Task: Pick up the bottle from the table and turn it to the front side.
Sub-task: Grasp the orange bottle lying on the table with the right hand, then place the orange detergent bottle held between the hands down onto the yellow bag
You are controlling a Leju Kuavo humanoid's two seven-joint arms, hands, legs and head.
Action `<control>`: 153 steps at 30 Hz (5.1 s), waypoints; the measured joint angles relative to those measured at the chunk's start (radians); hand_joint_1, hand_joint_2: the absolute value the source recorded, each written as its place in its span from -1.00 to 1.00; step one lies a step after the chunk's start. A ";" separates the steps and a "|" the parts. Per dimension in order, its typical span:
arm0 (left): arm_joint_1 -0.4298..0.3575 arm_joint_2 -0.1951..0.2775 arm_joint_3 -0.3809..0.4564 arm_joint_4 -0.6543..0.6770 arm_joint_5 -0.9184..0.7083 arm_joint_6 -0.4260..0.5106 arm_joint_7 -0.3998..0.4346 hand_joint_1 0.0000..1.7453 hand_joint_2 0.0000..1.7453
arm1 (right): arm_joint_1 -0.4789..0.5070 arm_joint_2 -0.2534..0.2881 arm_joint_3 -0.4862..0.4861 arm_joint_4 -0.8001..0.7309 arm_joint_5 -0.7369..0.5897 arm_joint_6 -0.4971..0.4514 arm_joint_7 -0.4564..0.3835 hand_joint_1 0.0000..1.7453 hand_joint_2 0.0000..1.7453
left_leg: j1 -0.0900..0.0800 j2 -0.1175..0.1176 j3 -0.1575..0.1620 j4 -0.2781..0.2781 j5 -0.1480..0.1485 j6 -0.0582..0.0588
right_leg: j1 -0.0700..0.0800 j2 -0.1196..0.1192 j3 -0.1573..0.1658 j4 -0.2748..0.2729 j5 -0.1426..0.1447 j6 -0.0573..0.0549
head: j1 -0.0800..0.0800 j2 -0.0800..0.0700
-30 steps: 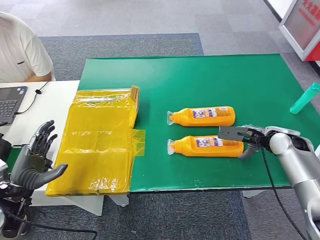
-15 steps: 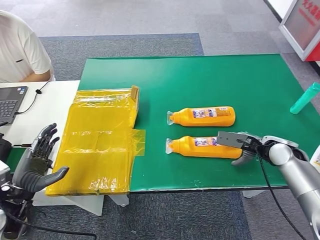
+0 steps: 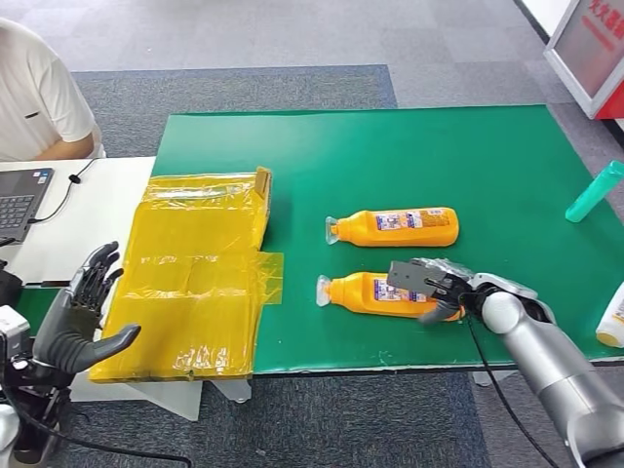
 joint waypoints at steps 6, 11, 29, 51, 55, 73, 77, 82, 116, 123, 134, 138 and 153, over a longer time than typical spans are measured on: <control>-0.021 -0.009 -0.025 0.016 -0.014 0.014 0.025 -1.00 1.00 | -0.003 0.066 -0.002 0.020 0.053 -0.011 0.017 -1.00 1.00 | 0.000 0.000 0.000 0.000 0.000 0.000 | 0.000 0.000 0.000 0.000 0.000 0.000 | 0.000 0.000; -0.021 -0.011 -0.032 0.022 -0.010 0.023 0.027 -1.00 1.00 | -0.002 0.085 -0.007 0.029 0.095 -0.011 0.026 -1.00 1.00 | 0.000 0.000 0.000 0.000 0.000 0.000 | 0.000 0.000 0.000 0.000 0.000 0.000 | 0.000 0.000; -0.028 -0.014 -0.032 0.023 -0.009 0.030 0.043 -1.00 1.00 | 0.055 0.093 -0.130 -0.002 0.323 0.034 0.085 -1.00 1.00 | 0.000 0.000 0.000 0.000 0.000 0.000 | 0.000 0.000 0.000 0.000 0.000 0.000 | 0.000 0.000; -0.017 -0.016 -0.030 0.019 -0.001 0.029 0.043 -1.00 1.00 | 0.117 0.162 -0.207 -0.055 0.341 -0.009 -0.014 1.00 1.00 | 0.000 0.000 0.000 0.000 0.000 -0.001 | 0.000 0.000 0.000 0.000 0.000 0.000 | 0.000 0.000; -0.010 -0.024 -0.031 0.014 0.000 0.030 0.038 -1.00 1.00 | 0.151 0.219 -0.209 -0.097 0.279 -0.065 -0.073 1.00 1.00 | 0.000 0.000 0.000 0.000 0.000 -0.001 | 0.001 0.000 -0.001 0.000 0.000 0.000 | 0.000 0.000; 0.074 -0.125 -0.150 -0.067 -0.014 0.026 0.023 -1.00 1.00 | 0.424 0.428 -0.243 -0.494 -0.180 -0.173 -0.249 1.00 1.00 | 0.000 0.000 -0.001 0.000 -0.001 -0.001 | 0.000 0.000 -0.002 0.000 -0.001 -0.001 | 0.000 0.000; 0.067 -0.147 -0.205 -0.089 -0.014 0.043 0.049 -1.00 1.00 | 0.462 0.453 -0.243 -0.547 -0.196 -0.207 -0.279 1.00 1.00 | 0.000 0.000 -0.001 0.000 -0.001 -0.001 | 0.000 0.000 -0.002 0.000 -0.001 -0.001 | 0.000 0.000; 0.044 -0.191 -0.287 -0.093 0.031 0.054 0.103 -1.00 1.00 | 0.501 0.481 -0.235 -0.579 -0.181 -0.294 -0.334 1.00 1.00 | 0.000 0.000 -0.001 0.000 -0.001 -0.001 | 0.000 0.000 -0.001 0.000 -0.001 0.000 | 0.000 0.000; -0.010 -0.223 -0.461 -0.060 0.216 0.118 0.097 -1.00 1.00 | 0.607 0.479 -0.091 -0.655 -0.063 -0.379 -0.470 1.00 1.00 | 0.000 0.000 -0.001 0.000 -0.001 -0.001 | 0.000 0.000 -0.001 0.000 -0.001 -0.001 | 0.000 0.000; -0.017 -0.221 -0.511 -0.060 0.211 0.100 0.097 -1.00 1.00 | 0.601 0.477 -0.079 -0.641 -0.061 -0.386 -0.473 1.00 1.00 | 0.000 0.000 -0.001 0.000 -0.001 -0.001 | 0.000 0.000 -0.001 0.000 -0.001 -0.001 | 0.000 0.000; -0.035 -0.206 -0.566 -0.058 0.089 0.093 0.087 -1.00 1.00 | 0.596 0.474 -0.071 -0.622 -0.037 -0.405 -0.466 1.00 1.00 | 0.000 0.000 -0.001 0.000 -0.001 -0.001 | 0.000 0.000 -0.001 0.000 -0.001 -0.001 | 0.000 0.000; -0.054 -0.194 -0.598 -0.058 0.047 0.093 0.077 -1.00 1.00 | 0.598 0.468 -0.061 -0.617 -0.010 -0.417 -0.472 1.00 1.00 | 0.000 0.000 -0.001 0.000 -0.001 -0.001 | 0.000 0.000 -0.001 0.000 -0.001 -0.001 | 0.000 0.000; -0.073 -0.190 -0.628 -0.036 0.062 0.104 0.077 -1.00 1.00 | 0.616 0.442 -0.038 -0.632 0.138 -0.457 -0.480 1.00 1.00 | 0.000 0.000 -0.001 0.000 -0.001 -0.001 | 0.000 0.000 -0.002 0.000 -0.001 -0.001 | 0.000 0.000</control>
